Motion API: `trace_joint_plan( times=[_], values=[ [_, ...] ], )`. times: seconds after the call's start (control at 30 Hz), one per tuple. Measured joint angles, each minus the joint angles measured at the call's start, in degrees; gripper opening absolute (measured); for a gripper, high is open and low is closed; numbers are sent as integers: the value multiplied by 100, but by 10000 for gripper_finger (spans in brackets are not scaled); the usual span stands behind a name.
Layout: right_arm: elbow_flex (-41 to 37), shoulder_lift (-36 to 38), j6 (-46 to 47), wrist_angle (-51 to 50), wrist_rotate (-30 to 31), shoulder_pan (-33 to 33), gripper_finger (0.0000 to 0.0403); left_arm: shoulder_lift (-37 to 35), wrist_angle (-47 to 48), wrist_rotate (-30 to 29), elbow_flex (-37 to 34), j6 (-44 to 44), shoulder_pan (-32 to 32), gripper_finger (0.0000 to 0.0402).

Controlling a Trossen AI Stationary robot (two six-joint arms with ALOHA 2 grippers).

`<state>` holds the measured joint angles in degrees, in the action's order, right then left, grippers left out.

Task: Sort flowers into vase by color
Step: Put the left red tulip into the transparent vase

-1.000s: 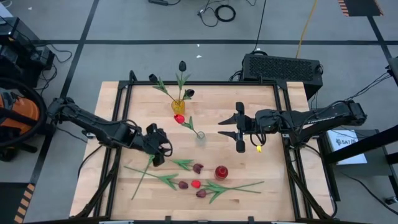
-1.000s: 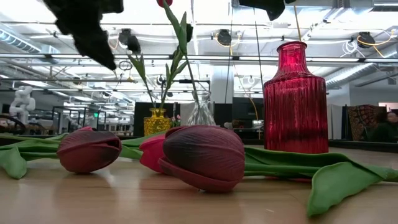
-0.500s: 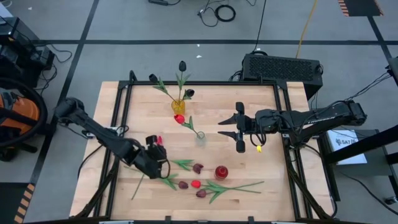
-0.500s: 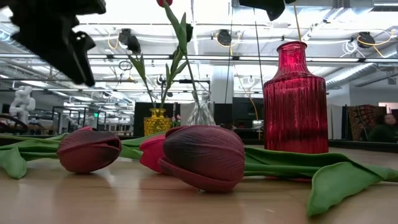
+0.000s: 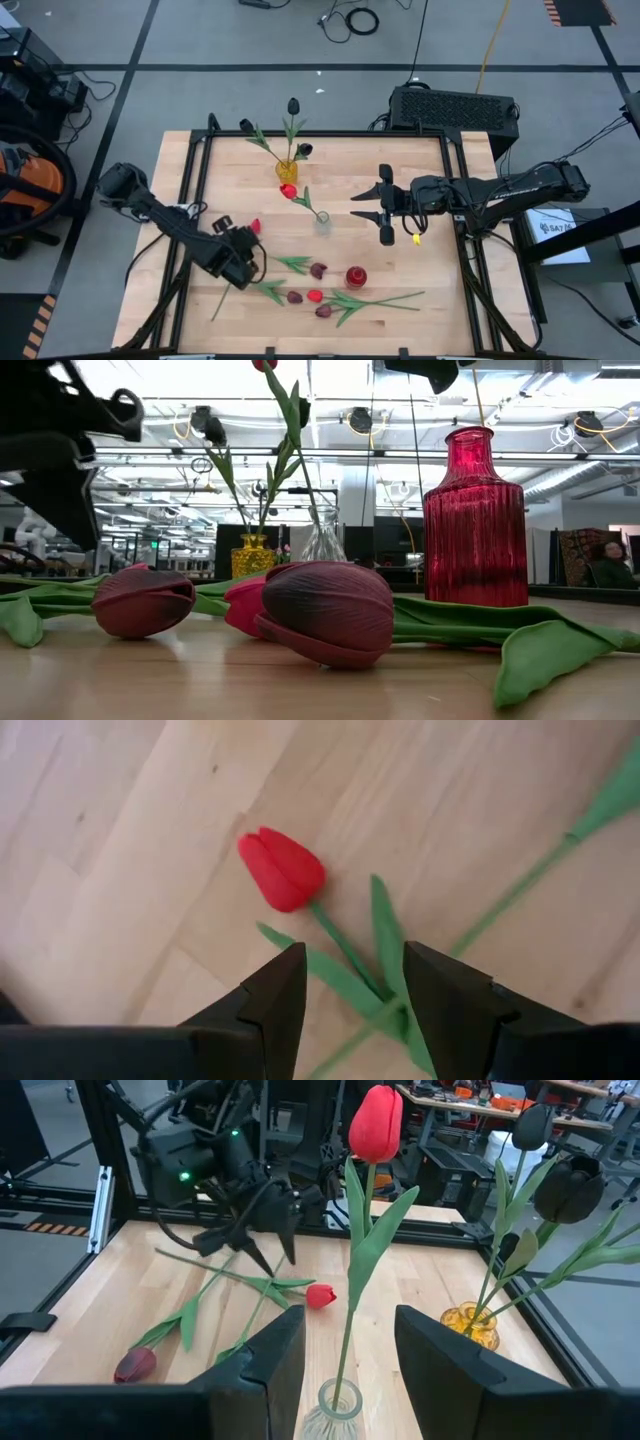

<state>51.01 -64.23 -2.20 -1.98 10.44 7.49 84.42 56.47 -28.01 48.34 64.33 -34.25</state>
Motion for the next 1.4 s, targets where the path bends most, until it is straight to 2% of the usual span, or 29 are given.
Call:
trace_joint_plan(
  times=[0.27, 0.5, 0.83, 0.97, 1.17, 1.27, 1.4],
  values=[
    [-1, 0, 2, 2, 0, -1, 148, 0, -623, -179, -515, 733, -55, 176],
    [0, 0, 15, 13, 0, 0, 148, 2, -1265, -149, -989, 722, 198, 176],
    [1, 0, 6, 18, 0, 0, 148, -5, -2142, -26, -1471, 256, 431, 169],
    [-1, 0, 4, 24, 2, 0, 148, -22, -2313, 17, -1635, 245, 490, 136],
    [-1, 0, 4, 35, 0, -2, 148, -32, -2478, -109, -1648, 84, 488, 53],
    [-1, 0, 4, 35, 0, 0, 148, -131, -2096, -280, -1598, 94, 510, 15],
    [0, 0, 2, 35, 1, -2, 148, -492, -1444, -585, -1265, 123, 499, 15]
  ],
)
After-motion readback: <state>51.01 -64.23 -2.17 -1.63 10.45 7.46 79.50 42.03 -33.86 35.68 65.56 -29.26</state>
